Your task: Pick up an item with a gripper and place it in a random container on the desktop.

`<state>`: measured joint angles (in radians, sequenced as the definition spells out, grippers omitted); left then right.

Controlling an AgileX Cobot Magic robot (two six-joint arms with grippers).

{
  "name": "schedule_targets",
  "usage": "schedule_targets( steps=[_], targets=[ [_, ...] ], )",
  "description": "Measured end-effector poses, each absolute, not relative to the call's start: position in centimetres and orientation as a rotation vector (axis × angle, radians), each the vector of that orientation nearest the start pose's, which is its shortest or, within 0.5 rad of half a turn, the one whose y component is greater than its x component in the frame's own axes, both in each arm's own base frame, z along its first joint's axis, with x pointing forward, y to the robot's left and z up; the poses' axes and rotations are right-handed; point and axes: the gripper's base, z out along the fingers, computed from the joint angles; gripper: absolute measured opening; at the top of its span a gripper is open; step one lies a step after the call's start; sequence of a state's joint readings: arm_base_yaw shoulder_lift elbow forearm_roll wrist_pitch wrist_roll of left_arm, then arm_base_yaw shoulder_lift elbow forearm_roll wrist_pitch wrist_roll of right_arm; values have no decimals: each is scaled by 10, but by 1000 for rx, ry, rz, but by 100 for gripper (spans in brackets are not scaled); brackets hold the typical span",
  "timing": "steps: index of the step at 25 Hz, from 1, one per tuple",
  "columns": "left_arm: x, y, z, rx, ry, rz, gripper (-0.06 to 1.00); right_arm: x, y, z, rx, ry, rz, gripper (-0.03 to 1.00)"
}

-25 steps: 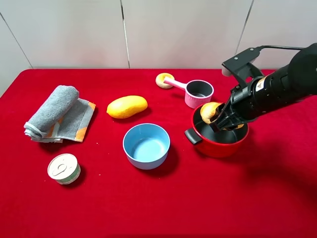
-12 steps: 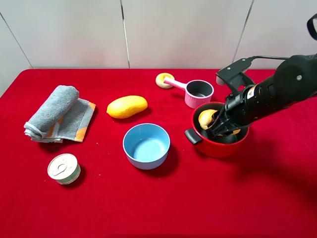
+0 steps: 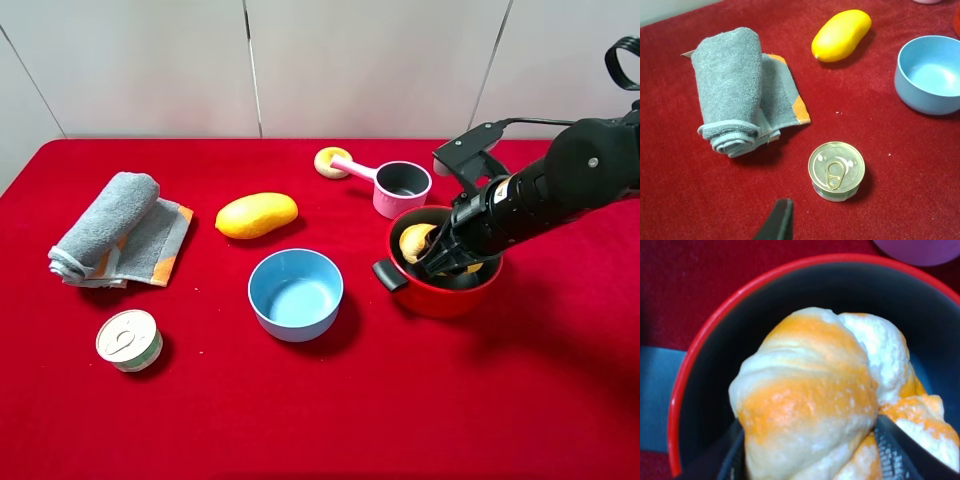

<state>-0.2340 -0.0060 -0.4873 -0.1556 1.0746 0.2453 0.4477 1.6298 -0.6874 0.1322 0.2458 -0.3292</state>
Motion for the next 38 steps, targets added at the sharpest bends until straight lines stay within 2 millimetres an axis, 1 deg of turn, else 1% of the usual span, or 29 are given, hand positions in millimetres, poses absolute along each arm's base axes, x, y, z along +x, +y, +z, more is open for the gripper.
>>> schedule_targets(
  steps=[18, 20, 23, 25, 30, 38],
  targets=[
    [-8, -11, 273, 496, 1999, -180, 95, 251, 123, 148, -855, 2513, 121, 37],
    [-8, -11, 273, 496, 1999, -180, 95, 251, 123, 148, -855, 2513, 121, 44],
    [-8, -11, 273, 496, 1999, -180, 95, 251, 123, 148, -855, 2512, 120, 62],
    [-8, -11, 273, 496, 1999, -180, 95, 251, 123, 148, -855, 2512, 120, 67],
    [-8, -11, 273, 496, 1999, -180, 95, 251, 123, 148, -855, 2512, 120, 69],
    [-8, -11, 273, 496, 1999, -180, 95, 251, 123, 148, -855, 2511, 120, 69]
  ],
)
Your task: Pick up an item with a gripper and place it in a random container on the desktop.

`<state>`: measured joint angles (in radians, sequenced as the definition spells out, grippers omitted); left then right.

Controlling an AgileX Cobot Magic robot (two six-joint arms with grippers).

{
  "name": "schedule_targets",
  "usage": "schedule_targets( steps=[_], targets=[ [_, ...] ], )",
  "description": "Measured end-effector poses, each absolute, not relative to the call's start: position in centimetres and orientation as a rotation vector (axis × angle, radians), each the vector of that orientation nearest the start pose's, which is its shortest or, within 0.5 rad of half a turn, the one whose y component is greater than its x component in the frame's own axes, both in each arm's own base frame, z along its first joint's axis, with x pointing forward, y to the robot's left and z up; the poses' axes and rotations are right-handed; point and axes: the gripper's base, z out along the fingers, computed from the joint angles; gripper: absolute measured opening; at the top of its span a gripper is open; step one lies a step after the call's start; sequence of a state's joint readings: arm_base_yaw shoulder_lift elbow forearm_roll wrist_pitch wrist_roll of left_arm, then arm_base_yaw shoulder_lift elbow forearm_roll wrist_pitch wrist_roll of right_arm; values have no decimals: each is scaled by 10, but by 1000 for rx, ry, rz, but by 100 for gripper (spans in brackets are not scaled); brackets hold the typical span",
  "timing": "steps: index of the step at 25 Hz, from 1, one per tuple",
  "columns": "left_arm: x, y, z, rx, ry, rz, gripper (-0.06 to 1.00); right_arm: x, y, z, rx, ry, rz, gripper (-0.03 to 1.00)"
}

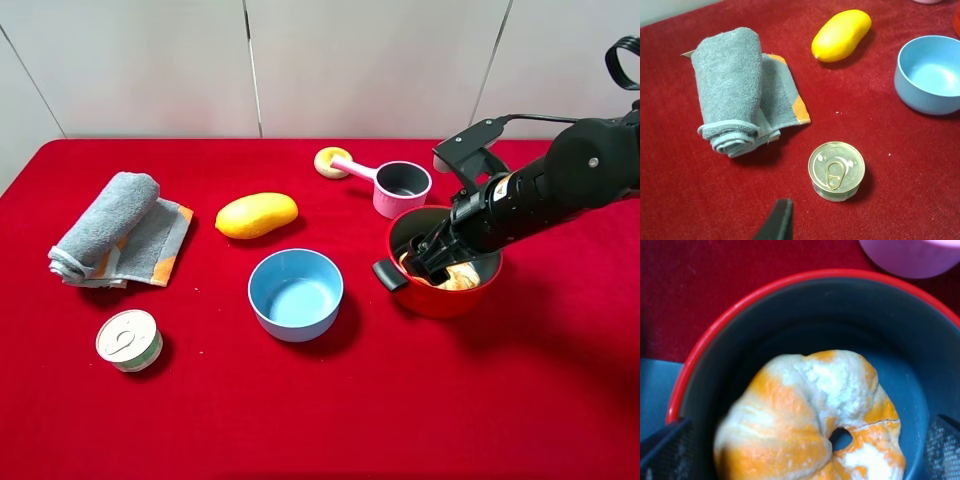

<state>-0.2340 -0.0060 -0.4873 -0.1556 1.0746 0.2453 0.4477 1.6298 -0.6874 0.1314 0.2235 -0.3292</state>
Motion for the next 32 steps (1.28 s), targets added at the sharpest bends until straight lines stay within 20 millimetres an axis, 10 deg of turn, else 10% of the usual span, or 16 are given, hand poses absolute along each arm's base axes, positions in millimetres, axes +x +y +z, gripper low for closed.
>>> schedule_targets(
  steps=[16, 32],
  targets=[
    [-8, -11, 273, 496, 1999, -180, 95, 237, 119, 186, -855, 2444, 138, 69],
    [-8, -11, 273, 496, 1999, -180, 95, 181, 95, 238, -890, 2568, 158, 69]
  ],
)
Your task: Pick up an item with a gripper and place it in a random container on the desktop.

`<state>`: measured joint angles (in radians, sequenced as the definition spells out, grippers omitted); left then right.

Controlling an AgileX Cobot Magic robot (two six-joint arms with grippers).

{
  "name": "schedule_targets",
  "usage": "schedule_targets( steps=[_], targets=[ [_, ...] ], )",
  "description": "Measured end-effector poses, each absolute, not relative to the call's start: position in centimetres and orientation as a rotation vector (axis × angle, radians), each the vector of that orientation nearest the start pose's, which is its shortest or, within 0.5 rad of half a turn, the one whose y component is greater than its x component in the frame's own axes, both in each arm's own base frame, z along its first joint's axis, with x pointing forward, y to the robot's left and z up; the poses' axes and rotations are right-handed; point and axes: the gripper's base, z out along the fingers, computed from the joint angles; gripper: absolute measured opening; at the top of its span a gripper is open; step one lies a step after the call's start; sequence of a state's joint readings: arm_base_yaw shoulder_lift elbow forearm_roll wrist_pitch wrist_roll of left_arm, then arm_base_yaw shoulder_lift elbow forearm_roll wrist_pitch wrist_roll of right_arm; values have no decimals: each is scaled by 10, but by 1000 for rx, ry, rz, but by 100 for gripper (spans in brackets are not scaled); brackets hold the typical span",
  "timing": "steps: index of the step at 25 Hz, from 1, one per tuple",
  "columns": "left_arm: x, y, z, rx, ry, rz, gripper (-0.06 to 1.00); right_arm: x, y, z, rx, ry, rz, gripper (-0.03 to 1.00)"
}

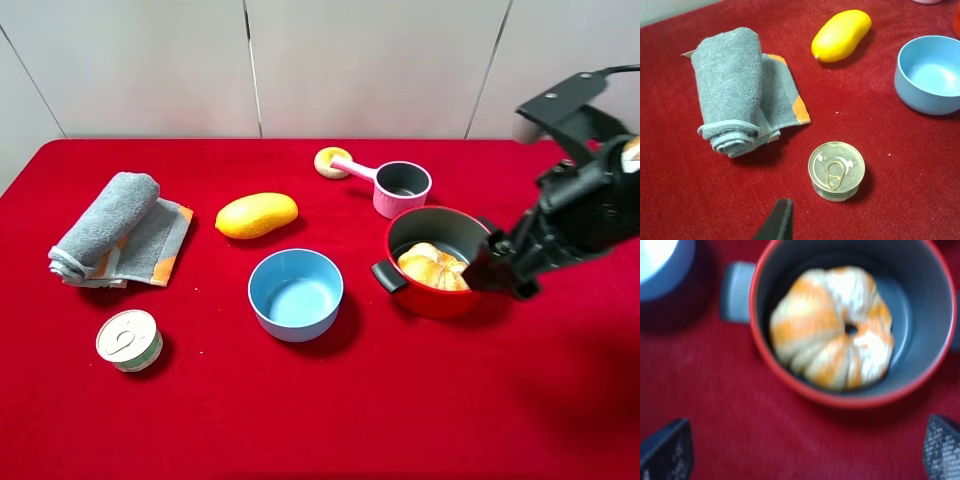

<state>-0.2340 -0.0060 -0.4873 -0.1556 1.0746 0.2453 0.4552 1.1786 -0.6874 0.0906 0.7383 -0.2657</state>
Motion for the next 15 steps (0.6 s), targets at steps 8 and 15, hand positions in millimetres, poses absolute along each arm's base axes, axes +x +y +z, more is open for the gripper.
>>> schedule_targets(
  steps=[8, 15],
  targets=[
    [-8, -11, 273, 496, 1999, -180, 95, 144, 76, 266, -865, 2589, 149, 69],
    [-8, -11, 273, 496, 1999, -180, 95, 110, 59, 284, -781, 2574, 169, 69]
  ],
)
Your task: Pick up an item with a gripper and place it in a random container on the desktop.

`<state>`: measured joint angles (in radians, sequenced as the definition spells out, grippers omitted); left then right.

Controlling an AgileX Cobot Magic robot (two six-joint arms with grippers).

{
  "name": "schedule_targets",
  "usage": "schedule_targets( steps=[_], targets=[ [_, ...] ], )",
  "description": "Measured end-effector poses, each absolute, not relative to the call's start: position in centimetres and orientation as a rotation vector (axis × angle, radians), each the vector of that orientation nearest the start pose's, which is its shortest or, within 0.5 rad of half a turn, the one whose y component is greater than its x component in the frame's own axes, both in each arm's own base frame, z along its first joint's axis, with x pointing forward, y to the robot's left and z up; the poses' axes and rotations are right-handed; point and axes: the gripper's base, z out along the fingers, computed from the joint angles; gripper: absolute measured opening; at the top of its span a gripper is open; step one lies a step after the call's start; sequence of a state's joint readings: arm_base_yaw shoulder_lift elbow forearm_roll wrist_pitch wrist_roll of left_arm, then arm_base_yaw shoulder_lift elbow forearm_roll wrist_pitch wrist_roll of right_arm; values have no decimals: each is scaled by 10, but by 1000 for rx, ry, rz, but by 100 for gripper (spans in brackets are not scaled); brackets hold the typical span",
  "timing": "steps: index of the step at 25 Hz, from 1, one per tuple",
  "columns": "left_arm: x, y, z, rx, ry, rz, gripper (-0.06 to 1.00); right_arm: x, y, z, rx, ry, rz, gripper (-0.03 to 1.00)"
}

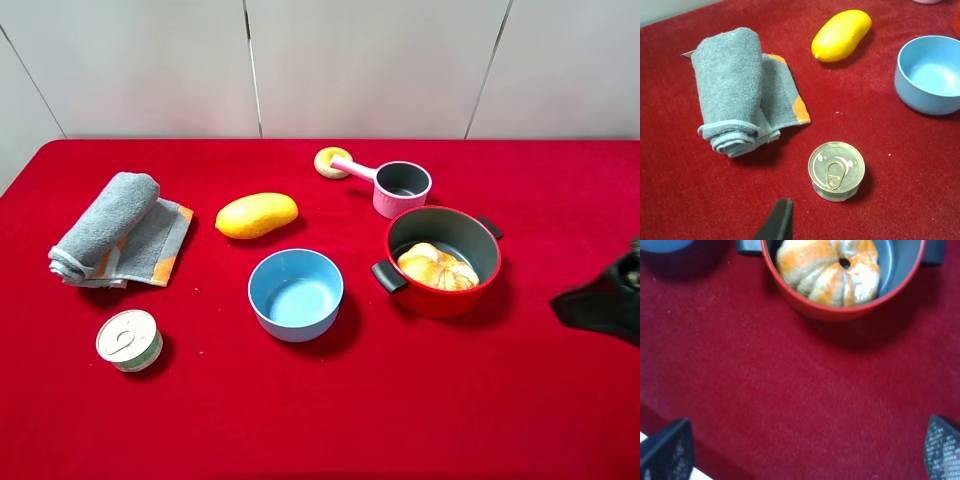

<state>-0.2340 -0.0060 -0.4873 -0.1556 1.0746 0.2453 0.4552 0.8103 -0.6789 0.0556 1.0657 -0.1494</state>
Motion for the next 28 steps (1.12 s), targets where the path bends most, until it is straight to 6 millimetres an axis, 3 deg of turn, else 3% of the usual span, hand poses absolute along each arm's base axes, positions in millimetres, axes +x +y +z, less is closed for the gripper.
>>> schedule_targets(
  steps=[12, 28],
  targets=[
    [-8, -11, 273, 496, 1999, -180, 95, 40, 25, 277, -711, 2336, 208, 69],
    [-8, -11, 273, 496, 1999, -180, 95, -12, -3, 283, -505, 2003, 213, 69]
  ],
)
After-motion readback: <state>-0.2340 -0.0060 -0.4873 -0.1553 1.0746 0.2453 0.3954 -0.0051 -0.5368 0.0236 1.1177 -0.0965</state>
